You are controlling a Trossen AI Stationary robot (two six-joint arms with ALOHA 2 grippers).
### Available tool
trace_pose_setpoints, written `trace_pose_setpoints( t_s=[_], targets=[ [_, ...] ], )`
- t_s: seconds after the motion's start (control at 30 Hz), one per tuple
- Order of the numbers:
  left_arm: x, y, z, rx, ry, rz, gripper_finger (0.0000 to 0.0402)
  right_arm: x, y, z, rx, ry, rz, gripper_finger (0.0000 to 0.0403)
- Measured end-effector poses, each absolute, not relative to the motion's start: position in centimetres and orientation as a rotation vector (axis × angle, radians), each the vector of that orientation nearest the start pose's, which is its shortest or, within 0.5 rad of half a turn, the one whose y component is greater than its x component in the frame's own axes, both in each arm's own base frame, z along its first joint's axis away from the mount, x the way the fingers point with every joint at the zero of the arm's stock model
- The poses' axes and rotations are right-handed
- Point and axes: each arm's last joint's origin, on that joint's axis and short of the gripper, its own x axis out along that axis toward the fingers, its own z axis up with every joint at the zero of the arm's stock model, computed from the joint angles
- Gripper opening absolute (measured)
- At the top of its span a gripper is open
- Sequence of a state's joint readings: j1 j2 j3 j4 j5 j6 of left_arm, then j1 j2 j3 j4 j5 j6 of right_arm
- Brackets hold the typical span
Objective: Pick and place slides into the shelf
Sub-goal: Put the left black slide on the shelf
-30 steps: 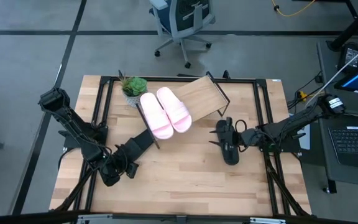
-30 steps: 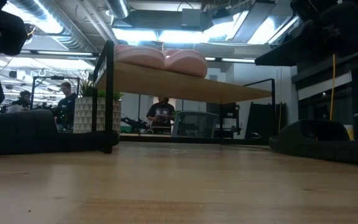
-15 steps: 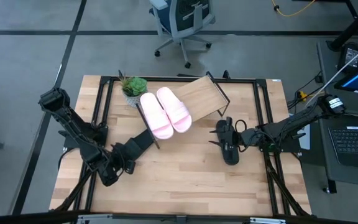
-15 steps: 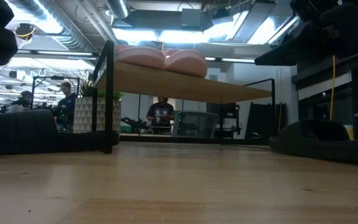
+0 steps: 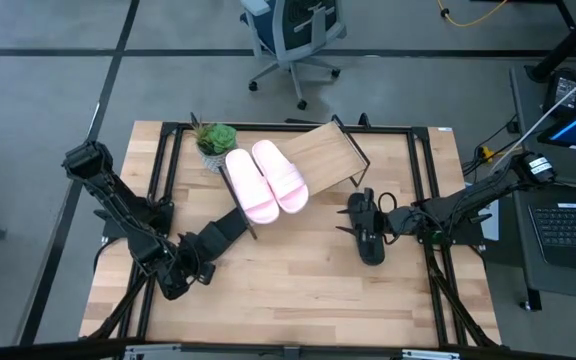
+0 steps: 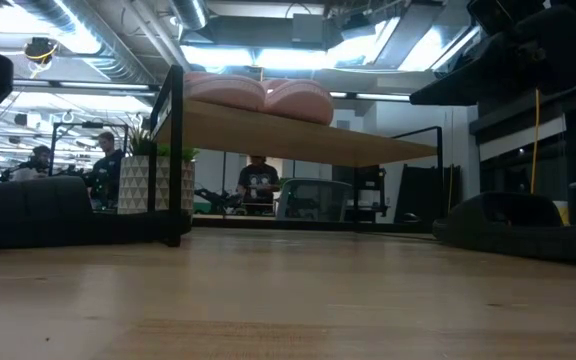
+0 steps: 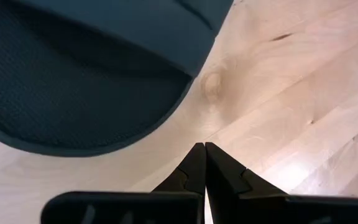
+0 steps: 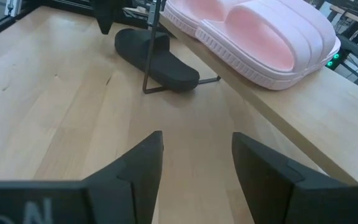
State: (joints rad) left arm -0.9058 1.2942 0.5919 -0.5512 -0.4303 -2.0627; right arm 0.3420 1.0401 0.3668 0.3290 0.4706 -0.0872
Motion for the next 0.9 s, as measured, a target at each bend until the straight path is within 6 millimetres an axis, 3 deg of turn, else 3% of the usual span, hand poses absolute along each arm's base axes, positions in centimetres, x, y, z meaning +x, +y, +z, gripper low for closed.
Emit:
trace_pose_setpoints(
  t_s=[0.5, 0.9],
  targets=[
    [13.48, -14.88, 15.59, -1.139, 0.775, 0.727, 0.0004, 19.58, 5.58, 19.29, -0.223, 0.33, -0.114, 0.0193],
    [13.43, -14.81, 15.57, -1.126, 0.779, 0.73, 0.012, 19.57, 5.58, 19.28, -0.222, 0.331, -0.113, 0.0193]
  ],
)
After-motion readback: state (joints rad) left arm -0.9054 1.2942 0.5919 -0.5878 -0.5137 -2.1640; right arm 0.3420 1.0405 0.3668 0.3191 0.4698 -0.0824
